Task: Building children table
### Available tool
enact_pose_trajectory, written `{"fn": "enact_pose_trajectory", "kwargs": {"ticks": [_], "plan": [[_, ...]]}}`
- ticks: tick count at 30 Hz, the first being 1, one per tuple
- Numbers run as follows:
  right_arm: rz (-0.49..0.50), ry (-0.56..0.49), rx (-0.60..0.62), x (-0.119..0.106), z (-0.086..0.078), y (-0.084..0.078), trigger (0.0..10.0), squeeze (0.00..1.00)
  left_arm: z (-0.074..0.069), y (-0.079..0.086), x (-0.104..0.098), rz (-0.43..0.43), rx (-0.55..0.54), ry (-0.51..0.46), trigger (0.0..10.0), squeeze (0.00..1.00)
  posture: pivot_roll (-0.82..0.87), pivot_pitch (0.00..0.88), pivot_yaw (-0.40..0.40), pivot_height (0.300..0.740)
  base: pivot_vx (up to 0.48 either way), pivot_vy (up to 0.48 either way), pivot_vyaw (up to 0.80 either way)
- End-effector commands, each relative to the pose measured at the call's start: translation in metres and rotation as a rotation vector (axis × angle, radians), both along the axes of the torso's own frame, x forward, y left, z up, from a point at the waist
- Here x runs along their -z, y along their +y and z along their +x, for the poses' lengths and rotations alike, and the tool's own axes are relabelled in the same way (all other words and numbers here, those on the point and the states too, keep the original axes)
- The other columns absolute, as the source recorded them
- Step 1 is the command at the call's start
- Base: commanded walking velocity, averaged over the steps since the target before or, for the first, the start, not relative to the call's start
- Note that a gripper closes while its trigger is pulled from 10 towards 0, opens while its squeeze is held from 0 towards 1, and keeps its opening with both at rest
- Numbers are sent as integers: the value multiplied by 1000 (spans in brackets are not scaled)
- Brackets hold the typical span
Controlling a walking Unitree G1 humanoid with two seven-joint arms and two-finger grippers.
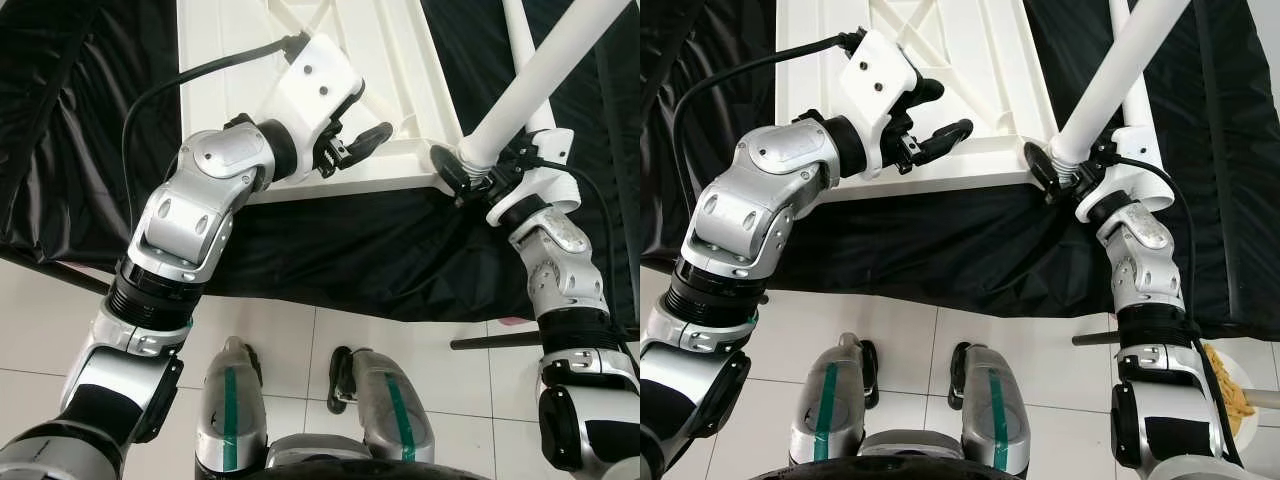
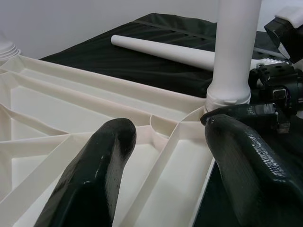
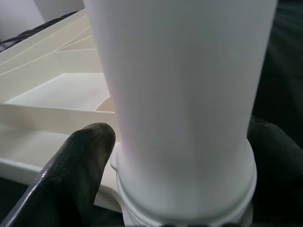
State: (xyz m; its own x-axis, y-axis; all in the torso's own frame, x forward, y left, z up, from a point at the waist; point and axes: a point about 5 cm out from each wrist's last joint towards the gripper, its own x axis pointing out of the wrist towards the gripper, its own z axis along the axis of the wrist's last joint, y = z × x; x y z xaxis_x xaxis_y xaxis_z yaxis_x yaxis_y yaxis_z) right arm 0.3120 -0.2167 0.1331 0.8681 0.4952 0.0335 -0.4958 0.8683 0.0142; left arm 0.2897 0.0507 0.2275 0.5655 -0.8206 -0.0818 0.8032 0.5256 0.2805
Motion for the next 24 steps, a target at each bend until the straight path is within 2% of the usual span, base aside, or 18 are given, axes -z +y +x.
{"fn": "enact_pose_trajectory", "kwargs": {"ticks": [1, 8, 17, 24], "plan": [[-1, 6, -59, -1, 1, 8, 10000, 0, 0, -2, 2, 13, 6, -4, 10000, 0, 78, 81, -29, 740, 0, 0, 0], [-29, 35, -170, -4, 5, 15, 10000, 0, 0, -3, 1, 13, 10, -11, 10000, 0, 81, 68, -34, 740, 0, 0, 0], [-40, 53, -250, -4, 6, 19, 10000, 0, -3, -4, 4, 17, 26, -3, 10000, 0, 86, 57, -41, 740, 0, 0, 0], [-65, 53, -321, -12, 9, 19, 10000, 0, -8, -9, 14, 39, 63, 17, 10000, 0, 84, 45, -46, 740, 0, 0, 0]]}}
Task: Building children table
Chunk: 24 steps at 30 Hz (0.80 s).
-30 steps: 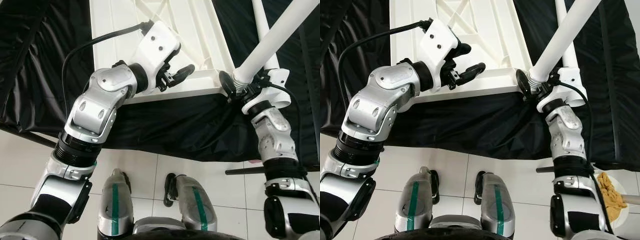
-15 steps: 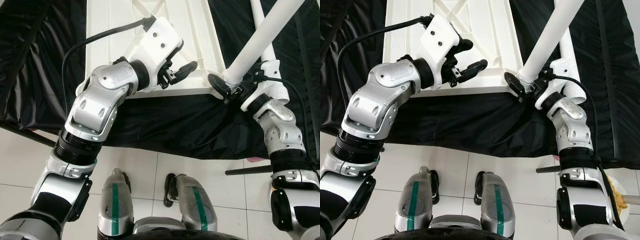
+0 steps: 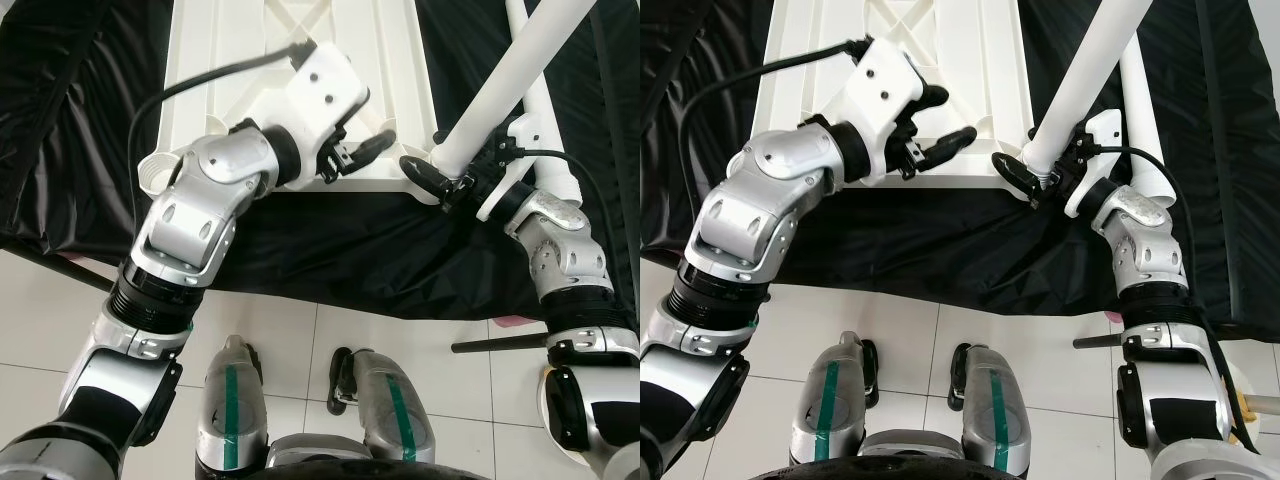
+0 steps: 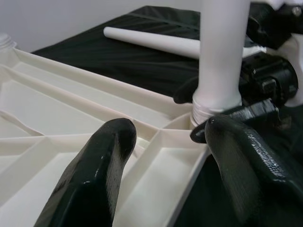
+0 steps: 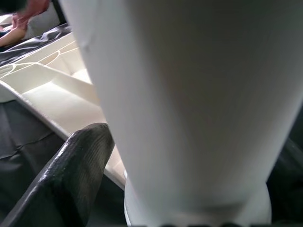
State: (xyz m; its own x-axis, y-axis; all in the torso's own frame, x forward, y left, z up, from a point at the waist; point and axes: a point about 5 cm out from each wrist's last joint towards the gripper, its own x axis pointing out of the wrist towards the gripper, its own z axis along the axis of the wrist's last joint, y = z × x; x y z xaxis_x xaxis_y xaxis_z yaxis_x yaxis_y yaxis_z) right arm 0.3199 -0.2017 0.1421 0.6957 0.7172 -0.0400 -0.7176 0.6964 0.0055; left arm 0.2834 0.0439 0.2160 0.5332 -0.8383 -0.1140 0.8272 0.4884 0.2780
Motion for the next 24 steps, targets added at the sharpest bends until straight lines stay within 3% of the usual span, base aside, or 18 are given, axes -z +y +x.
{"fn": "enact_pose_trajectory", "kwargs": {"ticks": [1, 24], "plan": [[-12, -1, -39, -3, 1, 4, 10000, 0, -2, -3, 2, 13, 26, -2, 10000, 0, 84, 45, -46, 740, 0, 0, 0], [8, -89, 12, -32, 15, -20, 10000, 0, -4, -5, 3, 13, 37, -7, 10000, 0, 74, 46, -40, 740, 0, 0, 0]]}}
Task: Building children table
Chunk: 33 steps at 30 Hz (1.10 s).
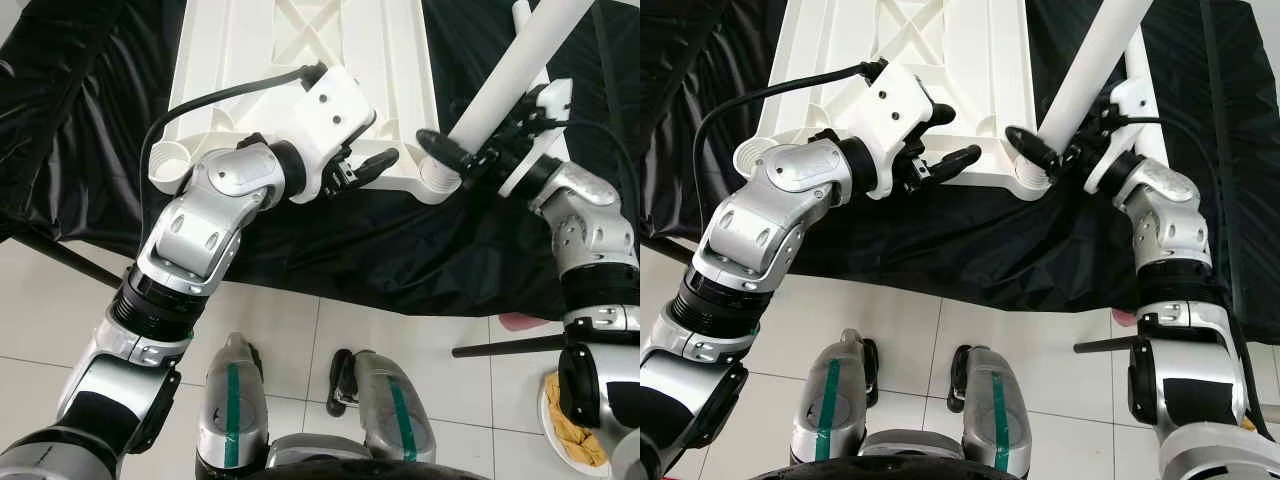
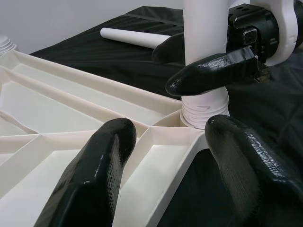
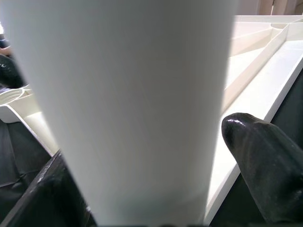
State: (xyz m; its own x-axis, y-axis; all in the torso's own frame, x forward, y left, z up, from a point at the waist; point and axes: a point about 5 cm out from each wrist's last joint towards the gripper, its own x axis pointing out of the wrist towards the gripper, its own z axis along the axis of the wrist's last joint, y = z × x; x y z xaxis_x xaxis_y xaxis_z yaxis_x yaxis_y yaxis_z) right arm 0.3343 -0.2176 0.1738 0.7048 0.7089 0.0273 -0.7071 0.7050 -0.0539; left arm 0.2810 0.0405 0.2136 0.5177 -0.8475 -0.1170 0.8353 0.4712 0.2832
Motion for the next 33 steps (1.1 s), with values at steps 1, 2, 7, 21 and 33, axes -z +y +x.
{"fn": "enact_pose_trajectory", "kwargs": {"ticks": [1, 2, 7, 21, 33], "plan": [[0, -3, -5, -2, 1, -4, 10000, 0, -2, -2, 1, 7, 19, -4, 10000, 0, 74, 46, -40, 740, 0, 0, 0], [-6, -1, -15, -3, 1, -4, 10000, 0, -2, -2, 0, 7, 19, -6, 10000, 0, 74, 48, -39, 740, 0, 0, 0], [-16, 11, -49, -3, 2, -3, 6627, 0, -2, -1, 0, 9, 19, -7, 10000, 0, 78, 53, -38, 740, 0, 0, 0], [-35, 37, -120, 1, 0, 1, 0, 0, -1, 2, -2, 10, 7, -8, 10000, 0, 82, 70, -35, 740, 0, 0, 0], [-108, 1, -192, 3, -7, 12, 0, 0, 0, 2, -4, 6, 1, -11, 10000, 0, 79, 85, -37, 740, 0, 0, 0]]}}
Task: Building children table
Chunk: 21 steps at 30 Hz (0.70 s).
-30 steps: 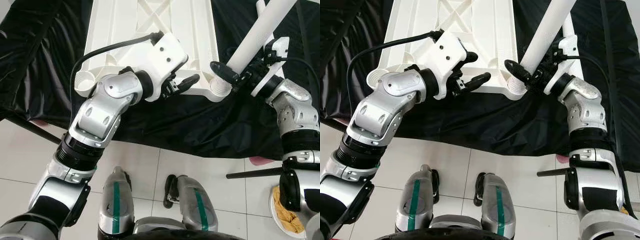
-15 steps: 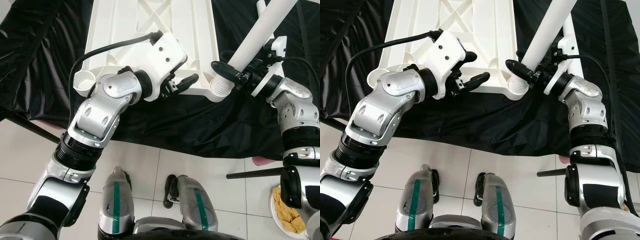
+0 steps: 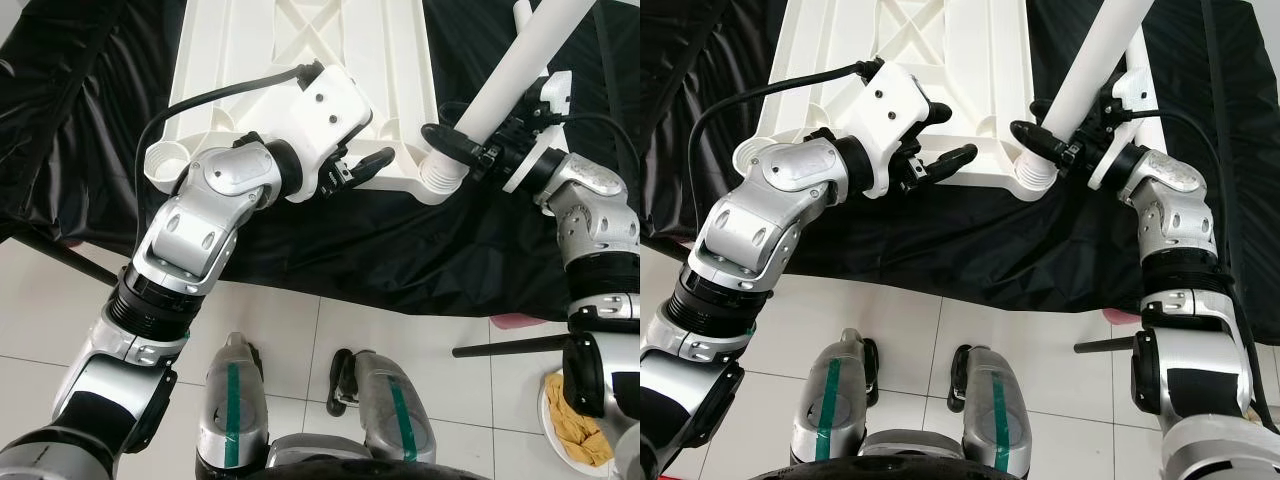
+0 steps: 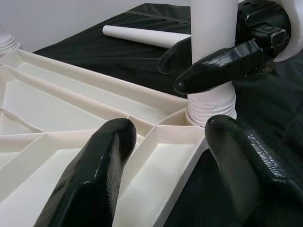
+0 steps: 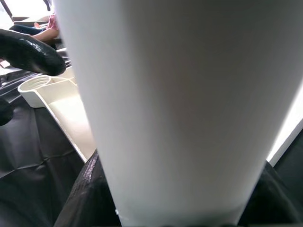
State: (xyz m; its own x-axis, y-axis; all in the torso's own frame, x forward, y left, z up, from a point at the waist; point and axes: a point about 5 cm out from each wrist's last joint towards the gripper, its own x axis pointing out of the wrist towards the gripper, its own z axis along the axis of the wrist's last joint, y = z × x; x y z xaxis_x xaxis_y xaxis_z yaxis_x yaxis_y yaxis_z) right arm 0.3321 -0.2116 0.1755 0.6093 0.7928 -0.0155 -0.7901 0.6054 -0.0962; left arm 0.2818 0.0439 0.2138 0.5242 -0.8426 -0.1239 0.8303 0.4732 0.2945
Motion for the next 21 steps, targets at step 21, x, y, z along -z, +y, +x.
{"fn": "enact_pose_trajectory", "kwargs": {"ticks": [21], "plan": [[-43, 3, 127, 14, 2, 5, 0, 0, 0, 0, -5, -10, -1, -7, 10000, 0, 81, 93, -47, 740, 0, 0, 0]]}}
